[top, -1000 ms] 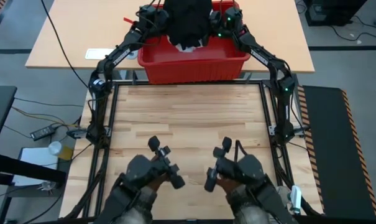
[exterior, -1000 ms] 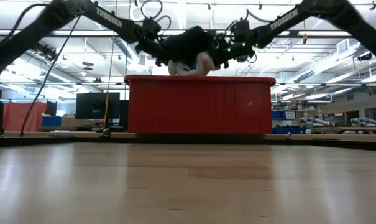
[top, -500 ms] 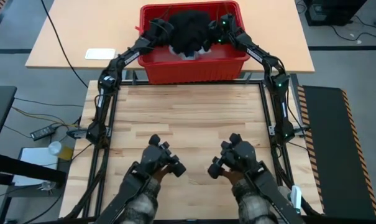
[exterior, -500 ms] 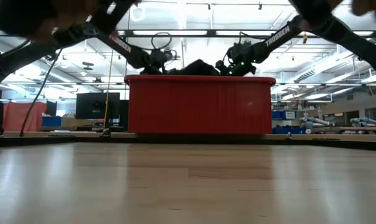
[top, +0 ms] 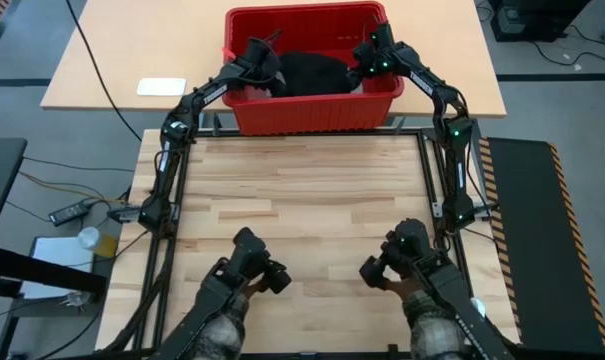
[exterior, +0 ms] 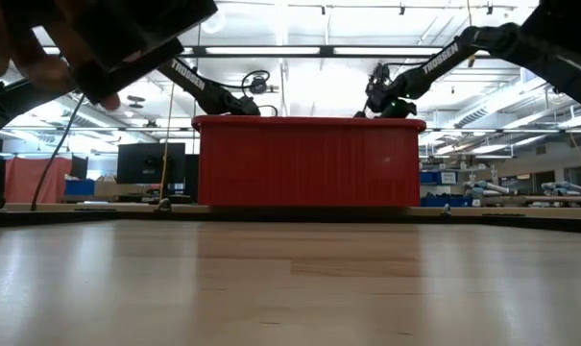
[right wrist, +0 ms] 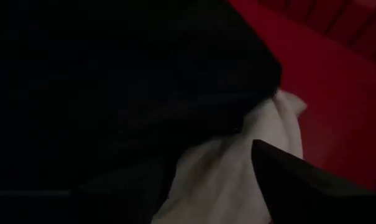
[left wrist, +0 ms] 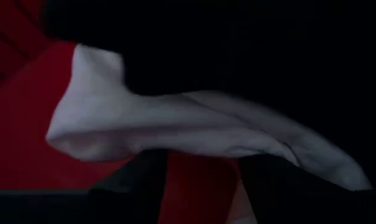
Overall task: Fold laundry
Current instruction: Put the stacked folded clothes into the red bin, then return to Home Position
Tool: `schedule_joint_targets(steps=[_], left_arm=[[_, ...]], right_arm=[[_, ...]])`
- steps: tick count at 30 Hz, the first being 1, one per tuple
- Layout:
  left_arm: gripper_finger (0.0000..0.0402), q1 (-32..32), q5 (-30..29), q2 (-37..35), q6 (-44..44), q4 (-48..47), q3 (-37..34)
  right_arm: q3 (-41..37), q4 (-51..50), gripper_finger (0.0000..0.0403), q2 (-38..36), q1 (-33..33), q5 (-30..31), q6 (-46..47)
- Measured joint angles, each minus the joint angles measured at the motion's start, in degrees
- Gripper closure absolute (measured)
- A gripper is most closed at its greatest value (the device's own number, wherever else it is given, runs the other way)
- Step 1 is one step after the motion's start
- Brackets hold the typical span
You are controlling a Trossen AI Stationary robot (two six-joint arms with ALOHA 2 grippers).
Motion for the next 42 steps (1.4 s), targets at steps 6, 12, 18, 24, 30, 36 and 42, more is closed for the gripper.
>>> schedule_joint_targets(steps=[6, 12, 18, 24, 30, 36, 42], left_arm=[[0.0216, 0.1, -3.18, -1.87, 0.33, -1.55, 0.0], [0.0157, 0.15, -4.33, -3.69, 2.2, -2.35, 0.0], [0.0101, 0.18, -5.45, -6.51, 2.43, -5.9, 0.0], [0.0112, 0.37, -5.48, -9.92, 3.41, -7.42, 0.0], [0.0128, 0.37, -5.74, -14.43, 2.1, -7.96, -0.02], [0.0145, -0.43, -5.94, -21.78, -5.52, -10.96, -0.02], [0.0181, -5.64, -5.9, -29.37, -5.74, -14.14, -0.06]], right_arm=[[0.0, -1.45, 0.0102, -1.34, -0.06, 0.33, 0.17], [1.4, -3.41, 0.002, -1.41, -0.2, 1.27, 1.64], [8.13, -8.65, 0.0027, -1.41, -0.23, 2.98, 1.59], [15.21, -10.54, 0.005, -1.44, -0.34, 4.73, 1.59], [16.7, -10.85, 0.0055, -3.09, -0.39, 4.7, 1.63], [17.0, -13.01, 0.0055, -8.04, 0.47, -0.04, 5.49], [17.05, -15.42, 0.0057, -14.84, 2.94, -10.78, 7.12]])
